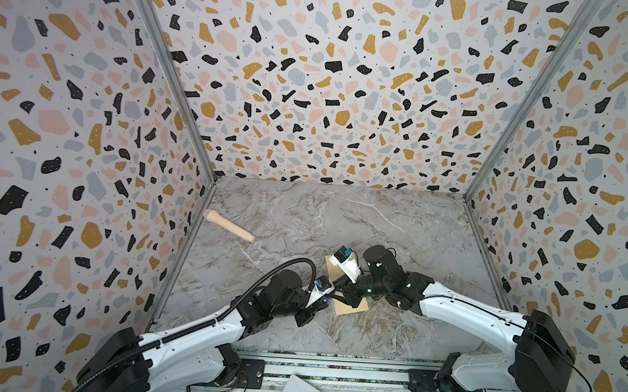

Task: Place the letter into the envelope and seal it

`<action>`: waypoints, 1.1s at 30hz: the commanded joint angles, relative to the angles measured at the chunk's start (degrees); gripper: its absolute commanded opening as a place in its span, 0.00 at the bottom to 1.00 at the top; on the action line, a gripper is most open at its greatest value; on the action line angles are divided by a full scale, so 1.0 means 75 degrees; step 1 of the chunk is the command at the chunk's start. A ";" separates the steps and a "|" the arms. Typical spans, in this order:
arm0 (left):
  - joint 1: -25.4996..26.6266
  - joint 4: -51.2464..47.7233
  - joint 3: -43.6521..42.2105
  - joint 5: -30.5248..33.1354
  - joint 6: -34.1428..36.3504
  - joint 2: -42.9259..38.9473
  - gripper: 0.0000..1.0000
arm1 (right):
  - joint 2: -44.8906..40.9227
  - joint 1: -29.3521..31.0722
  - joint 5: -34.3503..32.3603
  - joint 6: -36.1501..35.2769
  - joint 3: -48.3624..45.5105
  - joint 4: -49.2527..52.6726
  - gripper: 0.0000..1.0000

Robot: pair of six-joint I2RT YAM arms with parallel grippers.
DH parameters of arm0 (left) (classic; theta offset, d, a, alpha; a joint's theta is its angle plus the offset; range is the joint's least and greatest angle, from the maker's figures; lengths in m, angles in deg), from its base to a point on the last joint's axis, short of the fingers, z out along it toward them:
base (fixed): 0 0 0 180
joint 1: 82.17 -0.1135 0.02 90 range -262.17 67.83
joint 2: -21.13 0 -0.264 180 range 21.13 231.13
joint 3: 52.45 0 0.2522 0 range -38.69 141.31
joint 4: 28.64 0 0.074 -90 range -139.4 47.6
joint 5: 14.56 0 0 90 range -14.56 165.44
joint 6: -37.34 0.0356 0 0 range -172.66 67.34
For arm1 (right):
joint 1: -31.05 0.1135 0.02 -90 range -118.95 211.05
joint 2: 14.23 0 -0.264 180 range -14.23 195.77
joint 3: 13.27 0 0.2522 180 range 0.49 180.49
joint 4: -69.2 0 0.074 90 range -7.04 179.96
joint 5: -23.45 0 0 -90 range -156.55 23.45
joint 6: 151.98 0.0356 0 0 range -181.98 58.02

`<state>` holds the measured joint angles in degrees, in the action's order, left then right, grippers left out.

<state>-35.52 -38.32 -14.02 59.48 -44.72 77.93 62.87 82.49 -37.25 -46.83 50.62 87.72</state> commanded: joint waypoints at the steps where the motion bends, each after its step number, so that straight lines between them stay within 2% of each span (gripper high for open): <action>1: -0.0051 0.5640 0.0779 -0.0139 -0.0017 -0.0616 0.00 | 0.0142 0.0211 0.1113 -0.0109 0.0335 0.1911 0.00; 4: -0.0045 0.5230 0.0853 -0.0217 0.0030 -0.0587 0.00 | -0.0222 -0.0290 0.1037 -0.0513 0.1131 0.2179 0.07; 10: -0.0045 0.3685 0.1079 -0.0377 0.0183 -0.0436 0.00 | -0.1340 -0.0934 0.0671 -0.1963 0.2332 0.2499 0.32; 12: -0.0060 0.3280 0.1156 -0.0381 0.0101 -0.0353 0.00 | -0.1866 -0.1028 0.0442 -0.2394 0.2407 0.2387 0.43; 14: -0.0069 0.2823 0.1270 -0.0302 -0.0030 -0.0308 0.00 | -0.2415 -0.1052 0.0126 -0.2680 0.2315 0.2162 0.49; 15: -0.0080 0.2599 0.1323 -0.0193 -0.0150 -0.0296 0.00 | -0.2728 -0.1061 -0.0056 -0.2740 0.2194 0.1965 0.59; 17: -0.0105 0.2248 0.1410 0.0127 -0.0516 -0.0286 0.00 | -0.3243 -0.1073 -0.0367 -0.2742 0.1845 0.1530 0.71; 19: -0.0124 0.1919 0.1509 0.0842 -0.1166 -0.0298 0.00 | -0.3728 -0.1081 -0.0808 -0.2539 0.1365 0.1016 0.78; 26: -0.0391 -0.0529 0.2551 0.3550 -0.3527 0.0355 0.00 | -0.4755 -0.1115 -0.2451 -0.1889 -0.0142 0.0066 0.82; 33: -0.1348 -0.2546 0.4174 0.4237 -0.4575 0.2691 0.00 | -0.4664 -0.1198 -0.3990 -0.1454 -0.0780 -0.0166 0.85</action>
<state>-43.67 -48.55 13.41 85.46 -73.26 92.38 27.83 73.85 -59.28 -60.36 44.76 89.71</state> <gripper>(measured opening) 0.230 0.853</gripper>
